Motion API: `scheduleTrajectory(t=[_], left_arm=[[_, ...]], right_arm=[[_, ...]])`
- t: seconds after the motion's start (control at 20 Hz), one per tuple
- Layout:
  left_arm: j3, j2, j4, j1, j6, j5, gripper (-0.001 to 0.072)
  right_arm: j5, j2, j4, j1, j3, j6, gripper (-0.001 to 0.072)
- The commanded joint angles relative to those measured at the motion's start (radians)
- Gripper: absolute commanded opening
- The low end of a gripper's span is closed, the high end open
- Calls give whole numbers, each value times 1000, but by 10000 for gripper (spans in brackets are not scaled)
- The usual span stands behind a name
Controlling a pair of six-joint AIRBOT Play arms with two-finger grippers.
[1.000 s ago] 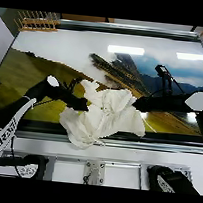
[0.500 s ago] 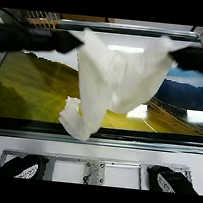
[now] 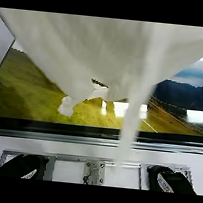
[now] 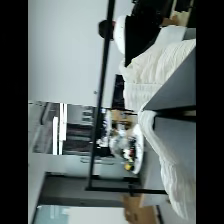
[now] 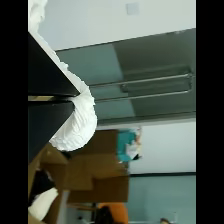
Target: Fold the clothes and pants, and hang the long-sleeved shirts on hangers.
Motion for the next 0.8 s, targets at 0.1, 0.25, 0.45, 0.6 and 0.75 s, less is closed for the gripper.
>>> scheduleTrajectory(t=[0.1, 0.25, 0.45, 0.6, 0.75], left_arm=[[36, 2, 229, -230, 7, 154, 18], [145, -97, 360, -244, 0, 82, 18], [48, -147, 470, -36, -209, 103, 19], [-76, -201, 460, 205, -381, 78, 19], [-182, -314, 460, 333, -388, 69, 20]], right_arm=[[-101, 30, 77, 0, 19, -1, 9], [-97, 18, 77, 0, 11, 0, 9], [-95, -27, 77, 0, -55, 0, 9], [-88, -132, 76, 0, -113, -5, 9], [-80, -324, 76, 0, -116, -55, 9]])
